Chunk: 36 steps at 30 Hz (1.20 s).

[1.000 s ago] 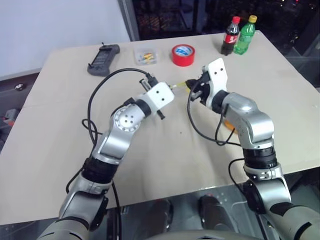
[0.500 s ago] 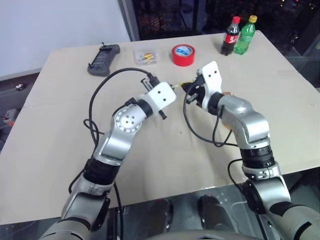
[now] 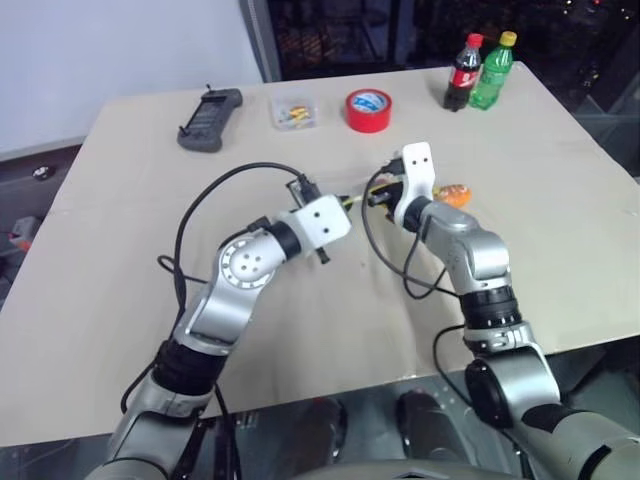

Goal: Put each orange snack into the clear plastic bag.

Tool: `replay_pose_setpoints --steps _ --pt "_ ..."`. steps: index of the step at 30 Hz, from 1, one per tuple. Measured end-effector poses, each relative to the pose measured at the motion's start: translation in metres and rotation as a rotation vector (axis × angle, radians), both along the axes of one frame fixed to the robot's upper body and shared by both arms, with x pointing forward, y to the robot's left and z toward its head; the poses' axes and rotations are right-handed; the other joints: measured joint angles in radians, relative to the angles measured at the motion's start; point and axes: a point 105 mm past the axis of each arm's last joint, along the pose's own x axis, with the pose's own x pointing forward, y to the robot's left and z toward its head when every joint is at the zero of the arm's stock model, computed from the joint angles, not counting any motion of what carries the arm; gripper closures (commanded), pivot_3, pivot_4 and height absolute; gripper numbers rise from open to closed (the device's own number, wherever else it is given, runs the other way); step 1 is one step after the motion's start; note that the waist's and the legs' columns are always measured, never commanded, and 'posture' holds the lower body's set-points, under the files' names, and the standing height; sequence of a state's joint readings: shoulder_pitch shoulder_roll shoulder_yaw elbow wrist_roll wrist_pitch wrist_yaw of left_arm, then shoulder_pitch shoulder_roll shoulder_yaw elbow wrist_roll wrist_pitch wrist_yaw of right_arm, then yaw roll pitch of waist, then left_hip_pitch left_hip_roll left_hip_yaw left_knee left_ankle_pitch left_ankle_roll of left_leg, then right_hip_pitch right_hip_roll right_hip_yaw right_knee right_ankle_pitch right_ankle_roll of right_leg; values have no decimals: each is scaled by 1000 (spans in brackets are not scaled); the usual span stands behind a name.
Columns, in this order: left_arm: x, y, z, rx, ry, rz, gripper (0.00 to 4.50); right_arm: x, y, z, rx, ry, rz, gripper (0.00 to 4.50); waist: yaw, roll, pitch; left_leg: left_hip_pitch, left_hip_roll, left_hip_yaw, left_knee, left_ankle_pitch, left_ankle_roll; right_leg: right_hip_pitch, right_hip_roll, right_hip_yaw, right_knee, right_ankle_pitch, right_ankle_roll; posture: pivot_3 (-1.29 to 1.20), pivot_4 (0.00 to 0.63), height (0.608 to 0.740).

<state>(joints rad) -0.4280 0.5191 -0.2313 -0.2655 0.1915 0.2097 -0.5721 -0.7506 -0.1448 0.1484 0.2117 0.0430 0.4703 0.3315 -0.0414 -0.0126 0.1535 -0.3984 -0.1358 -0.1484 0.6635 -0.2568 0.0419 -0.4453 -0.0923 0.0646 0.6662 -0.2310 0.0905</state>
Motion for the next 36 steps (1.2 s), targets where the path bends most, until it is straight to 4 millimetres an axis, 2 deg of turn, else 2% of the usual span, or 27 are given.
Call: replay_pose_setpoints --steps 3,7,8,10,13,15,17,18,23,27,33,35,36 --pt "0 8 5 10 -19 0 4182 -5 -2 1 -258 -214 65 4432 -5 0 0 0 1 1 0 0 0 0 1 0 0 0 0 0 150 740" --pt "-5 9 6 24 -34 -39 4182 -19 16 -9 -517 -445 213 4432 -21 0 0 1 2 1 0 0 0 0 1 1 0 0 0 0 150 740" --pt "-6 10 5 24 -33 -42 4182 -20 17 -12 -558 -472 233 4198 -22 0 0 1 2 1 0 0 0 0 1 1 0 0 0 0 150 740" --pt "-9 16 2 31 -24 -55 4182 -21 20 -23 -692 -540 281 3716 -26 0 0 1 2 2 0 0 0 0 2 1 0 0 0 0 150 740" --pt "-13 27 2 50 -20 -58 4182 -20 17 -39 -801 -561 332 2367 -25 0 0 1 2 1 0 0 0 0 2 1 0 0 0 0 150 740" --pt "-13 31 1 58 -20 -51 4182 -21 18 -41 -818 -576 348 1208 -25 0 0 1 2 1 0 0 0 0 2 1 0 0 0 0 150 740" --pt "-13 32 0 58 -17 -50 4182 -22 19 -40 -822 -593 361 261 -24 0 0 1 2 1 0 0 0 1 2 1 0 0 0 0 150 740" --pt "-13 32 -1 57 -14 -49 4182 -23 20 -39 -824 -598 364 109 -24 0 0 1 2 1 0 0 0 1 2 1 0 0 0 0 150 740" --pt "-9 36 -6 42 12 -11 4182 -26 16 -33 -807 -598 360 109 -22 0 0 1 2 1 0 0 0 1 2 1 0 0 0 0 150 740" --pt "-3 42 -12 31 38 34 4182 -31 1 -25 -687 -481 327 109 -16 0 0 1 2 1 0 0 0 1 2 1 0 0 0 0 150 740" --pt "4 49 -19 35 66 65 4182 -48 -40 -5 -457 -267 258 109 1 0 0 1 2 0 0 0 0 1 2 1 0 0 0 0 150 740" --pt "5 49 -19 31 63 66 4182 -54 -56 -9 -420 -196 233 109 7 0 0 1 2 0 0 0 0 1 2 1 0 0 0 0 150 740" --pt "6 49 -19 28 63 68 4182 -58 -71 -16 -417 -137 203 109 13 0 0 0 2 1 0 0 0 2 2 1 -1 0 0 0 150 740"
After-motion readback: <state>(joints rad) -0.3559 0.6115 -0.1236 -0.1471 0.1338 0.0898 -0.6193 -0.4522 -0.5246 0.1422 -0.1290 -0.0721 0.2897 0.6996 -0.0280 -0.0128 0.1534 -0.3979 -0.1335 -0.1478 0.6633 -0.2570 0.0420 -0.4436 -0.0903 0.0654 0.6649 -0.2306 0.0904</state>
